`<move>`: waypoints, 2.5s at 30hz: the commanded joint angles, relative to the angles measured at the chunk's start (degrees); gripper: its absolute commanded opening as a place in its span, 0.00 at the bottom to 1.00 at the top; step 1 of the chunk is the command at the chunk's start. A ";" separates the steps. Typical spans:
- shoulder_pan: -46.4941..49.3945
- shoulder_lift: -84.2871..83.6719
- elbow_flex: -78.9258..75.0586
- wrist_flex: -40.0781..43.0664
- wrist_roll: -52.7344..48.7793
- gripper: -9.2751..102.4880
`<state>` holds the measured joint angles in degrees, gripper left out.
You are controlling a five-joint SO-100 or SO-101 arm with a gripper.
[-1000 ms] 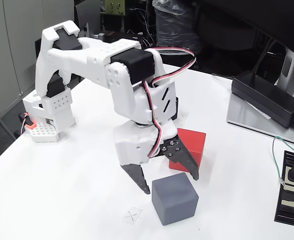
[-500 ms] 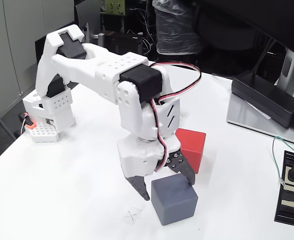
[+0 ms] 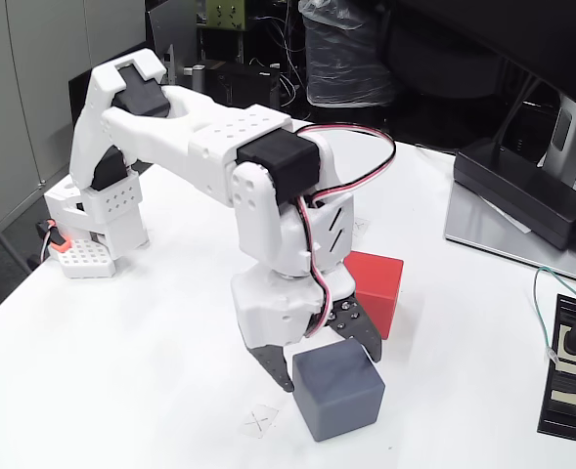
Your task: Stack the three blocks in an ordered color.
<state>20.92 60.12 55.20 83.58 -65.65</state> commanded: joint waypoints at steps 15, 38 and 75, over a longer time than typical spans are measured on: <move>-0.18 0.53 -1.05 0.18 -0.09 0.09; 0.18 7.73 -5.19 7.12 -0.18 0.09; -4.39 2.72 -20.04 6.77 -19.95 0.35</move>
<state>16.44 62.67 37.09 90.70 -84.90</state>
